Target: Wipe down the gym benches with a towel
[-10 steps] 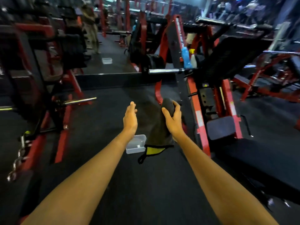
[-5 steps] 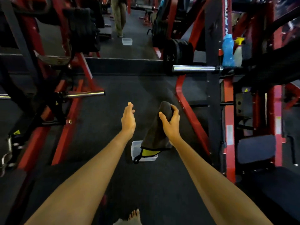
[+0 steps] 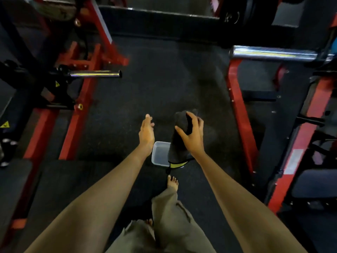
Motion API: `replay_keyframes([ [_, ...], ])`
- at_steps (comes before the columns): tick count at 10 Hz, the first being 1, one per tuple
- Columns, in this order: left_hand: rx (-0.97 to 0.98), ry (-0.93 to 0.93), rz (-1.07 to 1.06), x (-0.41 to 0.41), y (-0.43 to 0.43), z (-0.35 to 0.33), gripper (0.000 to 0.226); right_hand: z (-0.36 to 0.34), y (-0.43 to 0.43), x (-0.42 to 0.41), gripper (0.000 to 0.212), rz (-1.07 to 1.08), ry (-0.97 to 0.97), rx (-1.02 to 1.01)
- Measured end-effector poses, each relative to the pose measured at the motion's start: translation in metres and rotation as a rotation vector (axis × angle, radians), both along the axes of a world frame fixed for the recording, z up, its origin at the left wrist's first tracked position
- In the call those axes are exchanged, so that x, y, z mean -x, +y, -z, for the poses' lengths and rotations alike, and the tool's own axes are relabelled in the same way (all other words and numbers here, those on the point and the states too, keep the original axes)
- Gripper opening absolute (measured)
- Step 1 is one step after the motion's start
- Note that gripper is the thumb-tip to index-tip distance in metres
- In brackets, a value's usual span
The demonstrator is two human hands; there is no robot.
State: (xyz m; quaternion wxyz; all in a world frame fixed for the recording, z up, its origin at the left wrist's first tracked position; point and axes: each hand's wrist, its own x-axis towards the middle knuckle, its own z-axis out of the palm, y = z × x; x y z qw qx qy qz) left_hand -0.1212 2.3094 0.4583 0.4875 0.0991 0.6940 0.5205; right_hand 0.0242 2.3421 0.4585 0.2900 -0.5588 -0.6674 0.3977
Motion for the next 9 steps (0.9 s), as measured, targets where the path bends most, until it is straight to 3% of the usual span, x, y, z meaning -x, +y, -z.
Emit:
replay_keyframes([
  [4,0.332,-0.164,-0.195,-0.002,0.072,0.129,0.054,0.147,0.118,0.023,0.063,-0.728,-0.625,0.087],
  [5,0.404,-0.192,-0.207,-0.001,0.076,0.164,0.055,0.193,0.131,0.027,0.06,-0.925,-0.738,0.202],
  [6,0.441,-0.294,-0.151,-0.008,0.082,0.181,0.059,0.226,0.128,0.026,0.06,-0.673,-0.483,0.573],
  [7,0.412,-0.416,-0.126,-0.019,0.086,0.19,0.064,0.245,0.119,0.019,0.062,-0.017,0.012,1.067],
  [8,0.432,-0.463,-0.137,-0.028,0.084,0.194,0.068,0.251,0.116,0.005,0.072,0.309,0.182,1.274],
  [9,0.381,-0.487,-0.173,-0.03,0.085,0.195,0.068,0.243,0.118,-0.001,0.069,0.363,0.3,1.297],
])
